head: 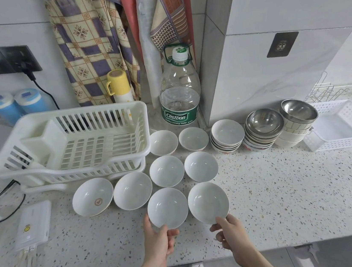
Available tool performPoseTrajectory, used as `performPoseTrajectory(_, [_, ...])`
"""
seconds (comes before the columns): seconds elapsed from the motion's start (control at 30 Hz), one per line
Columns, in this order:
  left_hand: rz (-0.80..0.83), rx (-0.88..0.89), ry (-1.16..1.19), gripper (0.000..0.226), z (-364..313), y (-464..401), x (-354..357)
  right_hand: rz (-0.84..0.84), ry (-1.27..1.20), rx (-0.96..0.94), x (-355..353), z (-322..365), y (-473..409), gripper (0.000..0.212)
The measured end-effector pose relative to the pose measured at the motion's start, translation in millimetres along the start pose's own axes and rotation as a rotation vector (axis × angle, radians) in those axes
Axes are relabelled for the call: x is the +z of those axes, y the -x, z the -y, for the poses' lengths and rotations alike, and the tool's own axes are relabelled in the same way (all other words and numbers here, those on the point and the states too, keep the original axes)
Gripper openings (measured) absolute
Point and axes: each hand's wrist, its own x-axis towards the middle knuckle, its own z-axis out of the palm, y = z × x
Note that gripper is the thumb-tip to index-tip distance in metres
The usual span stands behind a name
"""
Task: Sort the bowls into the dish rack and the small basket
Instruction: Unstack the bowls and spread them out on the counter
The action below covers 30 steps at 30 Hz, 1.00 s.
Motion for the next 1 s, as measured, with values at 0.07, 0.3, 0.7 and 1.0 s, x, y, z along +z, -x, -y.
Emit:
performPoseTrajectory(0.07, [0.0,-0.005,0.007,0.067,-0.6,0.6,-0.1,0.004,0.001,-0.003,0.5,0.2,0.8,0.017])
performPoseTrajectory(0.3, [0.014,-0.011,0.024,0.062,-4.1,4.5,1.3,-0.006,0.013,0.008,2.8,1.2,0.8,0.019])
performPoseTrajectory(0.7, [-0.037,-0.076,0.068,0.043,-0.1,22.3,-1.5,-0.056,-0.088,0.048,-10.0,-12.6,14.2,0.041])
performPoseTrajectory(1.0, [-0.103,-0.06,0.097,0.028,0.9,40.6,-2.9,-0.161,-0.206,0.006,-34.0,-16.2,29.6,0.03])
